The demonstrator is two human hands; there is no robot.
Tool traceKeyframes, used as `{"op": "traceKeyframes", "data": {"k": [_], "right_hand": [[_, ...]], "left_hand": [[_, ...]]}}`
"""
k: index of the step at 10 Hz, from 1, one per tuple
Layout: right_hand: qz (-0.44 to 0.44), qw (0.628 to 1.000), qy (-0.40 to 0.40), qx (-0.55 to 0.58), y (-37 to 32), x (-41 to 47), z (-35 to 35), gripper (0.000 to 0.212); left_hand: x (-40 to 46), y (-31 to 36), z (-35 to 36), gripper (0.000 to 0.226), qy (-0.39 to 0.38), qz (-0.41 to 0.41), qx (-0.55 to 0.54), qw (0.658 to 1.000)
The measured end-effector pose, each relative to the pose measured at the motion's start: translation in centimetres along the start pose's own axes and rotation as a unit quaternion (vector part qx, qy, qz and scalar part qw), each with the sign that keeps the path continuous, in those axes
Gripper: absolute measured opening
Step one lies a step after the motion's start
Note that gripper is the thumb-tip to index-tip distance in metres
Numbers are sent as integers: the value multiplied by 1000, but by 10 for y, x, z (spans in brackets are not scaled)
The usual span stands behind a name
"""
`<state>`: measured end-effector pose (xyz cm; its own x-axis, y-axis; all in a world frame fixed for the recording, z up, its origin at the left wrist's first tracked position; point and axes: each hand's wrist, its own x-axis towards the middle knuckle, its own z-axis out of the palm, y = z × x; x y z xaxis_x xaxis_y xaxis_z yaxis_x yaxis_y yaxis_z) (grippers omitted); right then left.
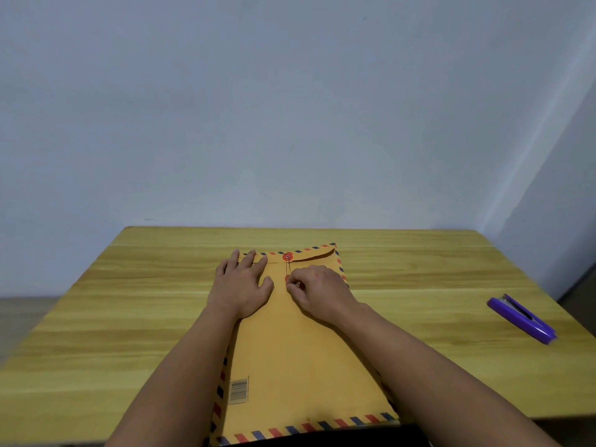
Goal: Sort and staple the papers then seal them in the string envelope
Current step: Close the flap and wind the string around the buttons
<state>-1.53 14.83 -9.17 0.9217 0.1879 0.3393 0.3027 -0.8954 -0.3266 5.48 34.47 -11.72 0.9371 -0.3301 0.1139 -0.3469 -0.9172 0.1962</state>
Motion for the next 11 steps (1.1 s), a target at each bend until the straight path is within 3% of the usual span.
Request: {"op": "traceKeyframes", "data": {"k": [4,7,11], "right_hand": [[-57,993,3,-101,25,-10,-4,14],[-136,975,-89,-151,15,2,-26,16],[-116,988,-43,-89,8,-2,-12,19]], "left_hand": [[1,1,0,68,-3,-4,7,1000],[0,1,-1,70,-6,-4,8,1000],[-1,2,-2,65,-10,-5,12,1000]]}}
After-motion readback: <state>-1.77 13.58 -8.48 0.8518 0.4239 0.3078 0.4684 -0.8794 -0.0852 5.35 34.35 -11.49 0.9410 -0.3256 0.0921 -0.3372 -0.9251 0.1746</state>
